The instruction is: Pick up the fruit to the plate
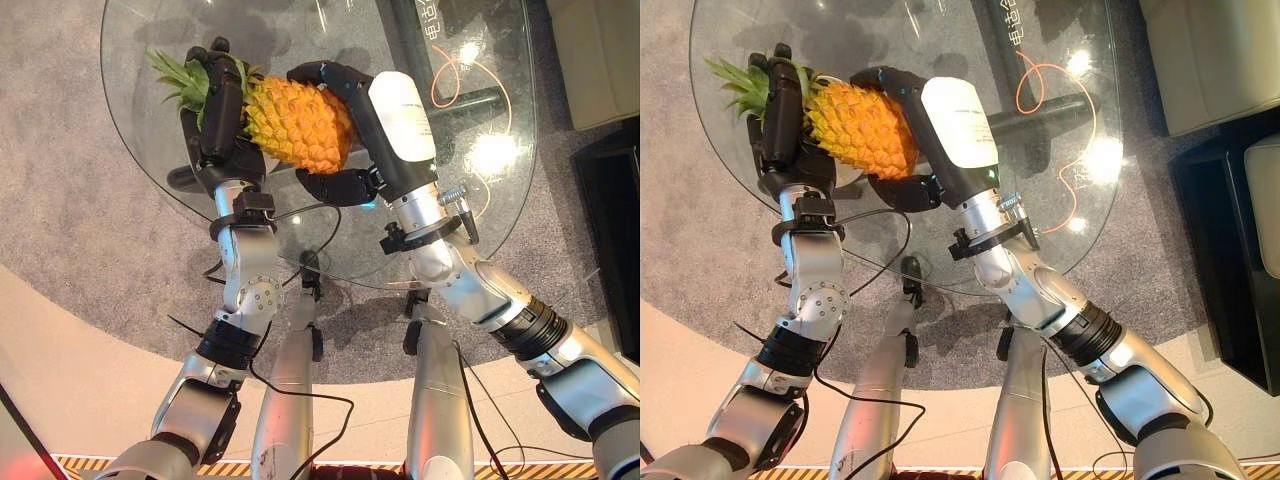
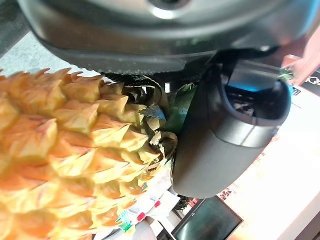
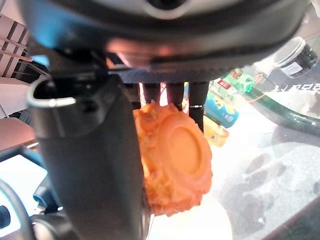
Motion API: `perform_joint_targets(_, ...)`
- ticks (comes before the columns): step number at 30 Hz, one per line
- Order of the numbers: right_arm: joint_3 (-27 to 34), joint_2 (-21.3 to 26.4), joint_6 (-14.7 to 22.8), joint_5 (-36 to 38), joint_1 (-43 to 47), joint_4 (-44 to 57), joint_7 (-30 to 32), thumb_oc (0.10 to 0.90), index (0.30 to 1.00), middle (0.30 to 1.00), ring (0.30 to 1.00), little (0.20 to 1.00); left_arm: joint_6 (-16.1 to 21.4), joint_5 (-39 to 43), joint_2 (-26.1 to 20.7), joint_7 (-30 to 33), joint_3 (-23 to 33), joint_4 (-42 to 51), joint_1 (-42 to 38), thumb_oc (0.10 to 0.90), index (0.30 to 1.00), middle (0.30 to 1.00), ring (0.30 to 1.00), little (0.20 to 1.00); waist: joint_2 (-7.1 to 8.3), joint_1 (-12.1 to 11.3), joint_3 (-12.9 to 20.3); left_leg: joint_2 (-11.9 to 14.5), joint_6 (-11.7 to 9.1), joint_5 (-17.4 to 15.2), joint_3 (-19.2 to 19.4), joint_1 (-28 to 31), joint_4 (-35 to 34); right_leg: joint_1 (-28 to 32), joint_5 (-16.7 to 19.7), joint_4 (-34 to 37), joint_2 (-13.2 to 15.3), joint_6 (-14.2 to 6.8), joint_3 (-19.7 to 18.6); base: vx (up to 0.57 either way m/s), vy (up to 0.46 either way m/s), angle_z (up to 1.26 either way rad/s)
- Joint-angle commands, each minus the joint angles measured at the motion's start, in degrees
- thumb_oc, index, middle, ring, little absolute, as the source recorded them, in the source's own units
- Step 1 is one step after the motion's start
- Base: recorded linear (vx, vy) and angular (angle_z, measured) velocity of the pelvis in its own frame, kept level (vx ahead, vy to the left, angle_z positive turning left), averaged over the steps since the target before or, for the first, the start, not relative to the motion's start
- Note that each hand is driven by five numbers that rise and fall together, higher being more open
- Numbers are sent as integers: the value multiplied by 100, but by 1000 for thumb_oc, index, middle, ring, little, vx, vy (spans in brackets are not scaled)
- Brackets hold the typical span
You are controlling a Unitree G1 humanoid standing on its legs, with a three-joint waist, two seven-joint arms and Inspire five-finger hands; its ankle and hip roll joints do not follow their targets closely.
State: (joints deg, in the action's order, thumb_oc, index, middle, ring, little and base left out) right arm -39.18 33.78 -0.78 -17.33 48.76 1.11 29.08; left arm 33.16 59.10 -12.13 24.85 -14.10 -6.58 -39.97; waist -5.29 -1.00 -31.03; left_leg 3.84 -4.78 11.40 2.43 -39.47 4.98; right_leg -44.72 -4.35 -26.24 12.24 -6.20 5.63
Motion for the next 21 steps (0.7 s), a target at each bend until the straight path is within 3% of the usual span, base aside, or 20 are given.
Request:
perform_joint_targets(1, 367, -60, 272, -133, 583, 597, 385, 800, 900, 900, 900, 900, 901, -851, -397, 131, 616, 608, -694, 100, 300, 300, 300, 200, 151, -37, 123, -450, 84, -659, 82, 134, 316, 560, 536, 1290, -240, -15, 451, 0, 0, 0)
perform_joint_targets(21, 489, -154, 268, -191, 635, 442, 421, 800, 900, 900, 900, 900, 1159, -2245, -387, 1790, 944, 312, -924, 100, 300, 300, 300, 200, 153, -16, 123, -426, 71, -585, 92, 109, 254, 525, 576, 1328, -261, 6, 420, 0, 0, 0)
